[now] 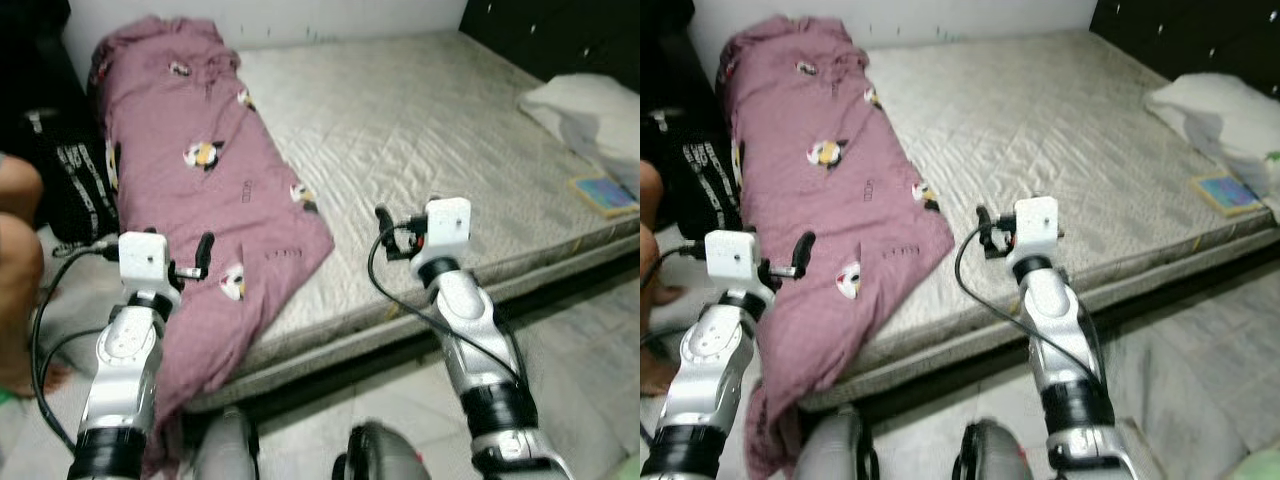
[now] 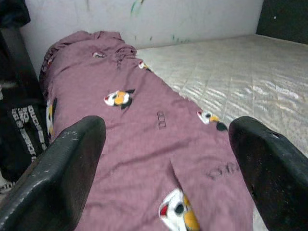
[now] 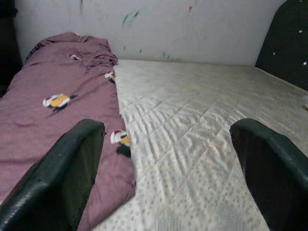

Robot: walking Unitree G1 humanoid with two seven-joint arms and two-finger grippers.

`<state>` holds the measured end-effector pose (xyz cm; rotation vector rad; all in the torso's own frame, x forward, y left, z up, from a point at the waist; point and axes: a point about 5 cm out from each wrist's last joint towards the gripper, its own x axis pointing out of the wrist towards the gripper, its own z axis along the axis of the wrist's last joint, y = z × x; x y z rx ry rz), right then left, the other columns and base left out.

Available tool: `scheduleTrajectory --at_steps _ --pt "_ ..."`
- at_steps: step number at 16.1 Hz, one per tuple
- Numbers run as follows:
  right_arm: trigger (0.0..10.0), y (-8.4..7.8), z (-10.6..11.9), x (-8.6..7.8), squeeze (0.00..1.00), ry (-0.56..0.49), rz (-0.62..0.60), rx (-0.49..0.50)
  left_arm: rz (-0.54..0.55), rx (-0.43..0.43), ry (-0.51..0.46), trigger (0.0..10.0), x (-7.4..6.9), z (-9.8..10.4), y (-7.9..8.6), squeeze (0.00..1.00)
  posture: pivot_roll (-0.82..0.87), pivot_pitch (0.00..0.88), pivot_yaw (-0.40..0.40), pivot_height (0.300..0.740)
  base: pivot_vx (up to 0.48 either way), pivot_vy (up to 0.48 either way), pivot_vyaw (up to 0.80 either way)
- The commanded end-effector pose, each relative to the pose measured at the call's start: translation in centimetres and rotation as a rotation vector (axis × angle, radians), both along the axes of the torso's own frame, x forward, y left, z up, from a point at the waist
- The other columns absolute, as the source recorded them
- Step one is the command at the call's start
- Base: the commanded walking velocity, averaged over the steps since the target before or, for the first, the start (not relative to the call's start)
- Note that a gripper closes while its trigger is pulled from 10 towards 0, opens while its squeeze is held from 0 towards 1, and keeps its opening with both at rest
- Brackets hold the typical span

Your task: Clean up the room

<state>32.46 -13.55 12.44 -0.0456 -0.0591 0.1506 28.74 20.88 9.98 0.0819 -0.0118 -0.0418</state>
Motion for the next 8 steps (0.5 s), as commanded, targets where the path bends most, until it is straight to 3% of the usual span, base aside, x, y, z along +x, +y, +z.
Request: scheduleTrajectory --at_steps 1,8 --pt "10.0 -0.12 0.39 0.03 0.00 -0.017 -0.003 -0.001 -0.009 0.003 0.007 10.0 -0.07 -0.19 -0.34 0.00 0.03 0.039 -0.040 0.603 0.000 0.000 0.00" --pt "10.0 -0.11 0.33 0.04 0.00 -0.012 -0.001 -0.002 -0.031 -0.006 0.005 10.0 -0.18 -0.21 -0.52 0.00 0.03 0.048 -0.043 0.603 0.000 0.000 0.00"
